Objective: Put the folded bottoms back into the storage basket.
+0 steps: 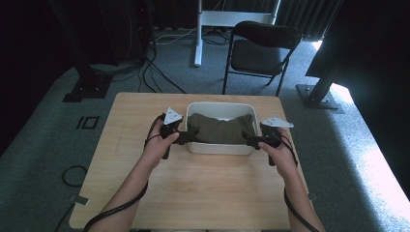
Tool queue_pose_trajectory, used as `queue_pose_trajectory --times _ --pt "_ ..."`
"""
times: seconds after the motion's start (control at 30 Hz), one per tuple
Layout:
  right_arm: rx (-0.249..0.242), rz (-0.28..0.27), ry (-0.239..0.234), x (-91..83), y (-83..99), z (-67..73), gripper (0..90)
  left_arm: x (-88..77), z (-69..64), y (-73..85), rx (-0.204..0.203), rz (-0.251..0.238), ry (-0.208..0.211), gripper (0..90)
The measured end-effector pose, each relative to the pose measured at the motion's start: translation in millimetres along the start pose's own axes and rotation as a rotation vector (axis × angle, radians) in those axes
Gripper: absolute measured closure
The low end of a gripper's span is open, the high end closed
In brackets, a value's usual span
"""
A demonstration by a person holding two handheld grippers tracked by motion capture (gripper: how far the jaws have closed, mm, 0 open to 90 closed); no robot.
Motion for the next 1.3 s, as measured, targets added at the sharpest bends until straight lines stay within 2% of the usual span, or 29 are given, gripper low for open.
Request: queue_pose_trajectory --times 0.3,0.43,0.63,0.77,0.8,0.9,1.3 --pt "-0.017 -0.002 0.010 -12.4 10.4 -1.1 12.8 -6.1 -6.0 13.3 -0.014 0.008 0.027 19.4" --pt "-0.031 -0.005 0.017 -19.2 15.9 -1.4 12.9 -10.3 -6.7 18.5 -0.034 0.004 0.022 19.4" --pt "-0.024 -0.003 0.031 -24.4 25.0 -2.5 12.9 -16.9 -8.1 27.0 -0.021 0.013 0.013 19.4" --pt "-0.051 0.017 0.034 -26.1 38.8 -2.4 13.1 -22.4 -8.1 39.0 -0.037 0.022 0.014 19.4" --pt "-0.051 0.017 0.034 -26.1 38.8 -2.4 13.1 -22.4 -8.1 39.0 -0.037 0.022 0.014 19.4" --pt "-0.056 0.023 0.034 -27.5 46.7 -2.3 13.2 -25.6 -7.5 52.2 -0.044 0.043 0.014 19.4" --pt "-0.065 0.030 0.035 -32.9 69.3 -3.8 13.5 -36.9 -3.0 80.3 -0.092 0.053 0.006 19.4"
Point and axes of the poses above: each handheld gripper's, and its own axes: x roughly forward along the jaws, y roughly out of its underside, z roughly to its left, the point moved 3 cm from there along x, roughly forward along the jaws, and after that the axes turned 11 degrees about y, right-handed, at the moved point
